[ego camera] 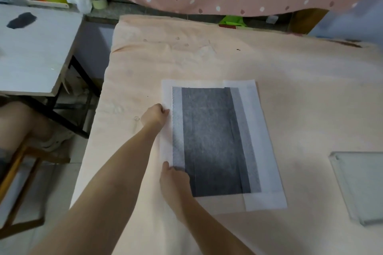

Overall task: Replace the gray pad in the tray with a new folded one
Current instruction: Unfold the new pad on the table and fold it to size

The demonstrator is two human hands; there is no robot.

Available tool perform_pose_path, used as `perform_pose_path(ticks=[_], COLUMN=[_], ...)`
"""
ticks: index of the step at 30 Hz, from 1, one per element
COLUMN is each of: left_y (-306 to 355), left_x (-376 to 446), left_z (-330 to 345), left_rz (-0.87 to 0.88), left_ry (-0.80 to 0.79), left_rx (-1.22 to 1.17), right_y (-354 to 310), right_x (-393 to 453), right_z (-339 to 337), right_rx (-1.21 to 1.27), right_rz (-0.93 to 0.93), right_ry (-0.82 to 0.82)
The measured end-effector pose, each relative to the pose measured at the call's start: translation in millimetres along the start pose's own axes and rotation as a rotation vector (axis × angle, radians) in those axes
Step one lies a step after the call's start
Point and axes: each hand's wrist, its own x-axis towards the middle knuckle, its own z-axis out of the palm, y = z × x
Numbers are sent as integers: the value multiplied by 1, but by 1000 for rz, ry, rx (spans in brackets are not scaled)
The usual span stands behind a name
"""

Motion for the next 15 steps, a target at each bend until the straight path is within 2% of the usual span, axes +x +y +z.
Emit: perform_pose_path(ticks=[4, 7, 10, 12, 15], left_y=[3, 13, 33, 52, 84], left_x=[-4, -13, -24, -34, -57], left_z=[2, 1, 4, 12, 30], left_rz=[-30, -22, 47, 134, 260], left_ry=[23, 111, 162, 127, 88], left_rx=[22, 104, 132, 118, 117], right_y=[4, 16, 42, 64, 101], right_x=[-12, -9, -8, -12, -26], right_z=[-4, -7, -11, -12, -16], right_rx=[65, 158, 131, 85, 73], right_rz=[-42, 14, 113, 201, 450], right_ry=[8, 55, 221, 230, 245])
